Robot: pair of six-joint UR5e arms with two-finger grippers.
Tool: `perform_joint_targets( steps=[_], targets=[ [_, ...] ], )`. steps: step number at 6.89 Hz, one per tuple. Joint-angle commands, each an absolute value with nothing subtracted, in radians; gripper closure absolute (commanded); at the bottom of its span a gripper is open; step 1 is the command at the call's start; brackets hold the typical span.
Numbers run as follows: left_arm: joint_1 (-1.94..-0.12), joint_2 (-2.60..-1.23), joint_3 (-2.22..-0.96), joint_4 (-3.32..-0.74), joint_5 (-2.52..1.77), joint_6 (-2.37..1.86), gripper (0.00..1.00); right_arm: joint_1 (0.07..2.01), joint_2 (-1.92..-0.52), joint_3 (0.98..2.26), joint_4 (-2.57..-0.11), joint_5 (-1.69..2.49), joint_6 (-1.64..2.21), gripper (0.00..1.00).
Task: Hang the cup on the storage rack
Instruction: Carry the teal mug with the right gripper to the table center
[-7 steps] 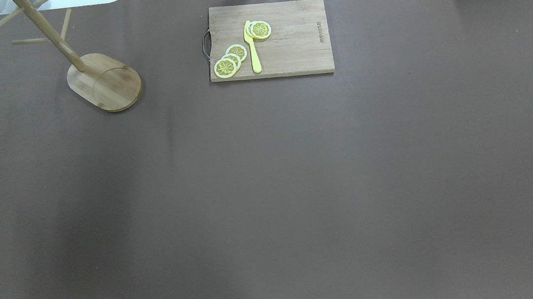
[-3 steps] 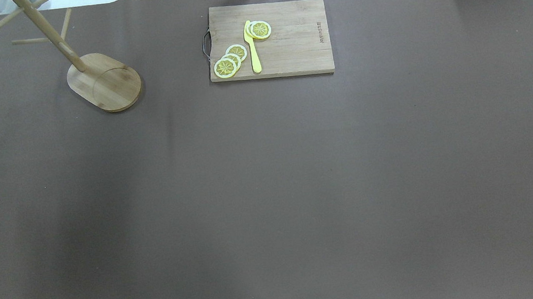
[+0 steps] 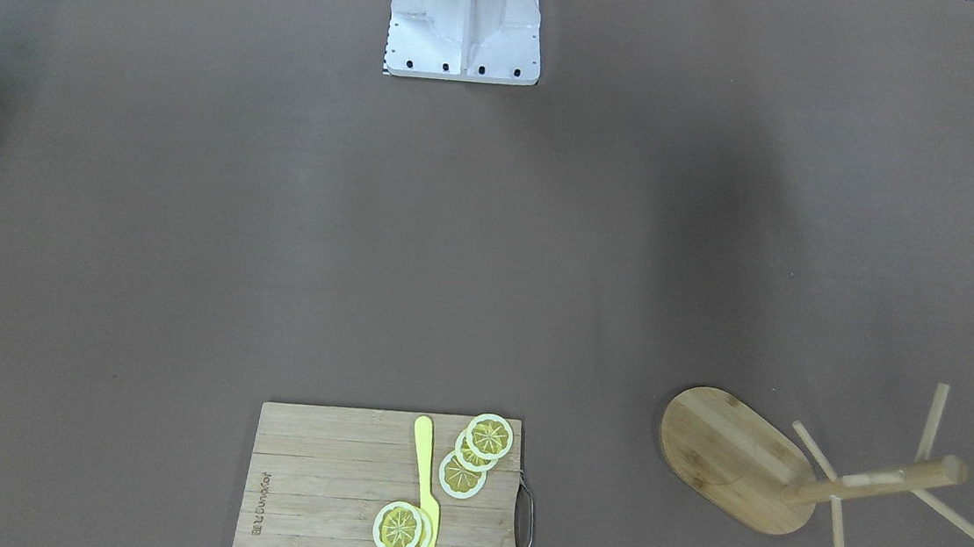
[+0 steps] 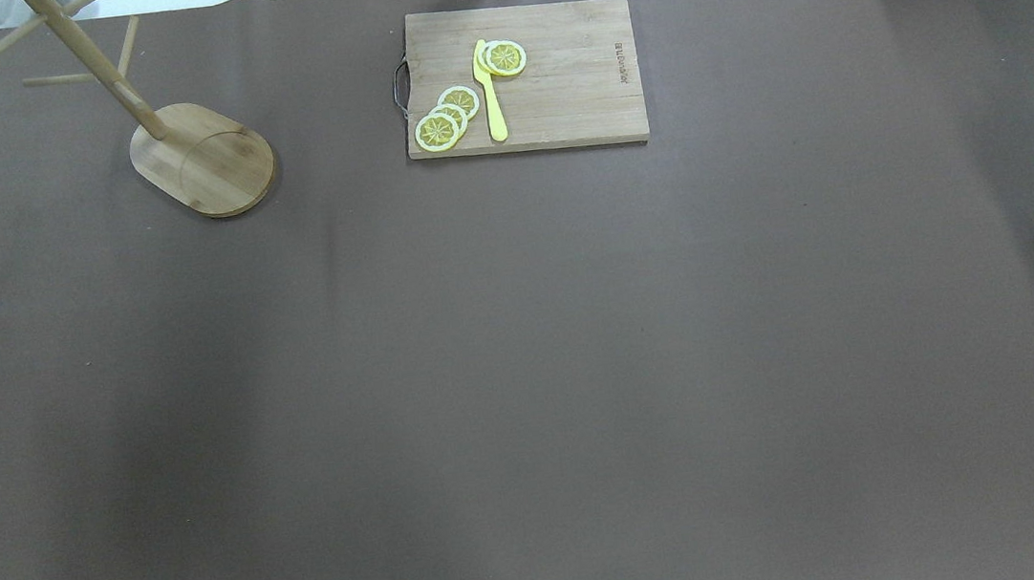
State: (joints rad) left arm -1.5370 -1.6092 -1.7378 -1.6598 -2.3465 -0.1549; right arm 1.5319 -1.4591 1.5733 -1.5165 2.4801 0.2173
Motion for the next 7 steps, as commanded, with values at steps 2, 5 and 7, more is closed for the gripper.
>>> perform_joint_targets(
  steps=[2,5,7],
  targets=[
    [-1.537,-1.609,-1.735,-1.66,-2.347,-0.155,0.02,1.264,-1.303,1.871,-1.574,2.452,0.925,1.0],
    [-1.536,-1.609,-1.733,-1.66,-2.347,-0.156,0.02,0.893,-1.139,1.977,-1.572,2.114,1.358,1.0],
    [-1.534,-1.609,-1.729,-1.66,-2.347,-0.155,0.02,0.667,-1.072,1.987,-1.575,1.834,1.533,1.0]
  ],
)
